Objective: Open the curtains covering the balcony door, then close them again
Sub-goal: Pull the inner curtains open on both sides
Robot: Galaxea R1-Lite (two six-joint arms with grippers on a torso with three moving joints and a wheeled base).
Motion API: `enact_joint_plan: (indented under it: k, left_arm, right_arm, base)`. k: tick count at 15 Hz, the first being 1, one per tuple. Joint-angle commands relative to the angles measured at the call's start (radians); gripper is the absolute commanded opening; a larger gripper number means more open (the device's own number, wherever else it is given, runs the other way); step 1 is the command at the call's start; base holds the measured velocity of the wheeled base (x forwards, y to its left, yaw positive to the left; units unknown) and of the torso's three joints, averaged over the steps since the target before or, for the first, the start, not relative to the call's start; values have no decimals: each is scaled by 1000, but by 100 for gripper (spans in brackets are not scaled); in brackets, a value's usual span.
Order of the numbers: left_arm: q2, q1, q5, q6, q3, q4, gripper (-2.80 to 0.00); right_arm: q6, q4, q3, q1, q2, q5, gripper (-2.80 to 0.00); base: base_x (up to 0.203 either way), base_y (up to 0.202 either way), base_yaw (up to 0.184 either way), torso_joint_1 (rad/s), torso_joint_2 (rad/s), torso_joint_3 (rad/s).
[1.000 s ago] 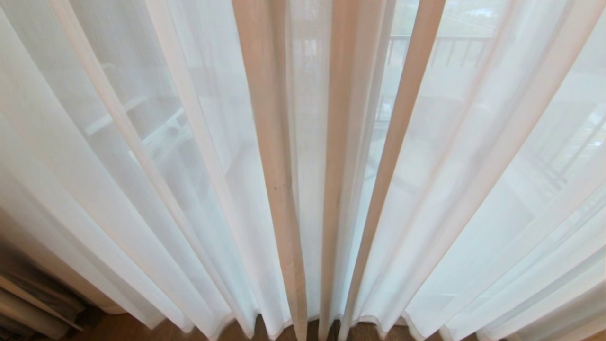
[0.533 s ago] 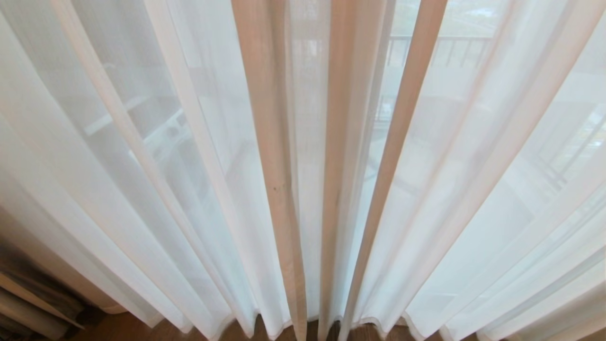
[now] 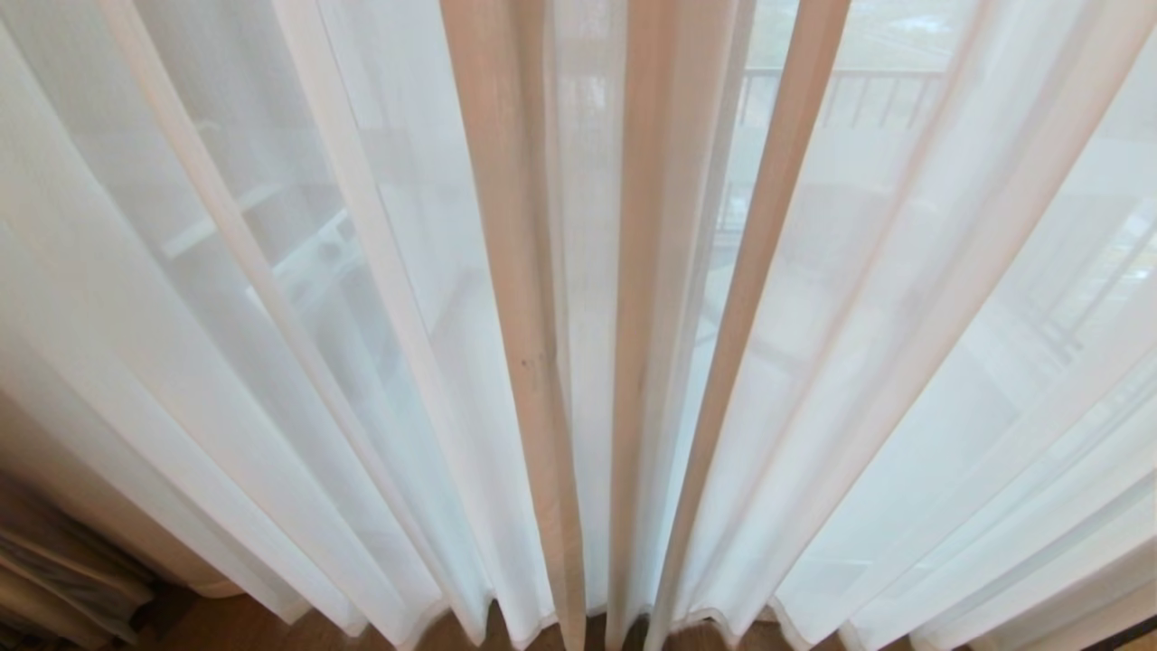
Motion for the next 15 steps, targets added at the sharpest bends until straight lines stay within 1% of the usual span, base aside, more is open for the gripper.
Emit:
enact_joint_plan:
  k: [1, 4, 6, 7, 9, 10, 12, 14, 15]
  left_arm:
    - [212, 1, -118, -1, -139, -2, -280]
    - [385, -2, -287, -2, -324, -1, -280]
    - [475, -16, -354, -2, -413, 0, -280]
    - [521, -49, -375, -2, -449, 1, -280]
    - [600, -123, -384, -2, -504, 0, -280]
    - [632, -148, -385, -1, -535, -1, -280]
    - [690, -196, -383, 0, -582, -7, -280]
    - [739, -227, -375, 1, -611, -33, -280]
    - [761, -254, -357, 2, -619, -51, 0]
  right_arm:
    - [0, 1, 0, 1, 0, 1, -280]
    - [0, 0, 0, 0, 0, 1, -280]
    - [0, -1, 0, 1, 0, 1, -280]
    - [0, -1, 0, 1, 0, 1, -280]
    - [0, 0, 0, 0, 0, 1, -280]
    - [0, 1, 0, 1, 0, 1, -280]
    - [0, 0, 0, 1, 0, 1, -280]
    - [0, 0, 0, 1, 0, 1, -280]
    - [0, -1, 0, 1, 0, 1, -280]
  base:
    - [0, 0, 0, 0, 0, 0]
    - [0, 0, 0, 0, 0, 0]
    - [0, 0, 0, 0, 0, 0]
    - [0, 0, 0, 0, 0, 0]
    - [0, 0, 0, 0, 0, 0]
    - [0, 0, 0, 0, 0, 0]
    - [0, 0, 0, 0, 0, 0]
    - [0, 0, 0, 0, 0, 0]
    - [0, 0, 0, 0, 0, 0]
